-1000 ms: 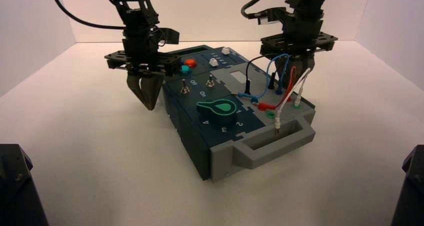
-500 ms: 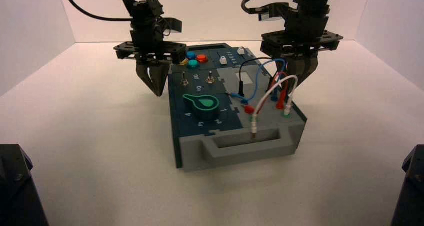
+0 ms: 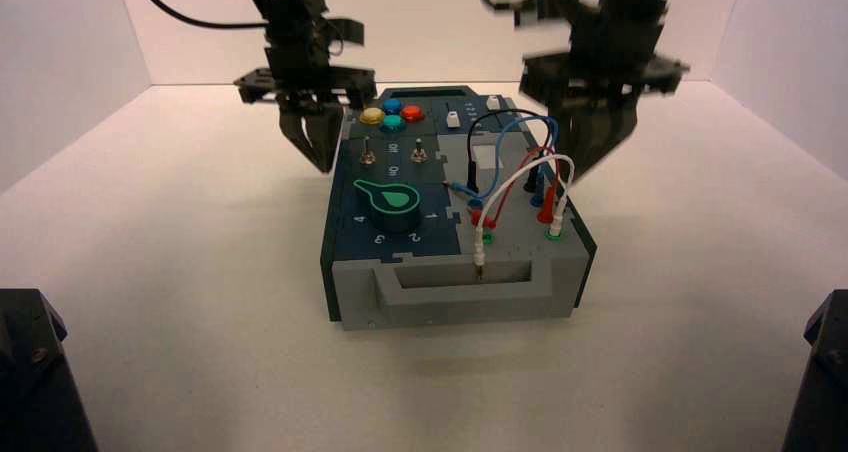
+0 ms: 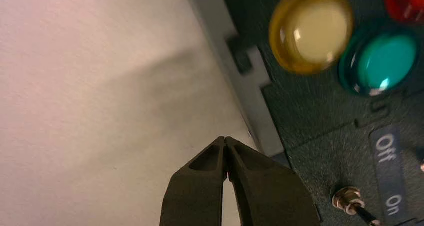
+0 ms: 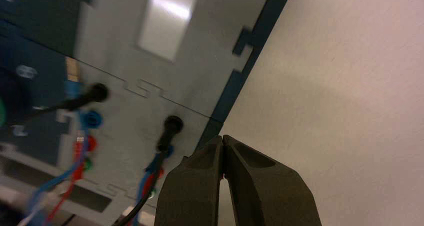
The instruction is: Rotate the box clockwise.
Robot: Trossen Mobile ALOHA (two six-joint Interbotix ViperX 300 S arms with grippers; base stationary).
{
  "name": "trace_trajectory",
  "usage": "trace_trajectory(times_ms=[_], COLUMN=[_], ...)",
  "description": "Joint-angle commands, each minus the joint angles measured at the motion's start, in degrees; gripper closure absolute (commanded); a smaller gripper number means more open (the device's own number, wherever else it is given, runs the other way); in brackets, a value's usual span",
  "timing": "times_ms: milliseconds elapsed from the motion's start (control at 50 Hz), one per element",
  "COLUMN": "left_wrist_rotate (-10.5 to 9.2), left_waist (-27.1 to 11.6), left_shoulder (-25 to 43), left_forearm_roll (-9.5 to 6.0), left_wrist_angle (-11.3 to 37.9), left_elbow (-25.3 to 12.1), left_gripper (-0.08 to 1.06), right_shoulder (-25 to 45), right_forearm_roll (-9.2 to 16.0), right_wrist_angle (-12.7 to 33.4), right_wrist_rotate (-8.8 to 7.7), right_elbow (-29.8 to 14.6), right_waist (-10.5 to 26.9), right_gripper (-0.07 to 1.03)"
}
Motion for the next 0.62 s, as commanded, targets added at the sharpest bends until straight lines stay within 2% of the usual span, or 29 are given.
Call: trace_trajectory(times_ms=[20,160,360,520,620], left_wrist_rotate=[0.18,0.09,-0.79,-1.67,-1.67], left_waist=[0.79,0.79,0.88,0.79,0.79], left_shoulder=[-7.65,-13.89,-24.87,-31.55,-32.96], left_forearm_roll=[0.18,0.18,0.00,0.00,0.00], left_wrist_angle=[-0.26,0.79,0.97,0.70,0.88], left_elbow=[0.53,2.46,7.65,11.07,11.87], left_gripper=[1.01,1.00,1.00,1.01,1.00], right_shoulder=[-7.21,-14.50,-25.66,-29.62,-30.59], right_forearm_roll=[-0.62,-0.70,-0.70,-0.79,-0.79], right_wrist_angle=[-0.97,-0.88,-0.97,-0.97,-0.97], right_wrist_rotate=[0.18,0.18,0.09,-0.09,0.00], right_elbow=[-0.18,0.53,3.60,6.06,6.94], right_waist=[-0.79,-0.79,-0.70,-0.79,-0.79], right_gripper=[0.99,0.99,0.99,0.99,0.99])
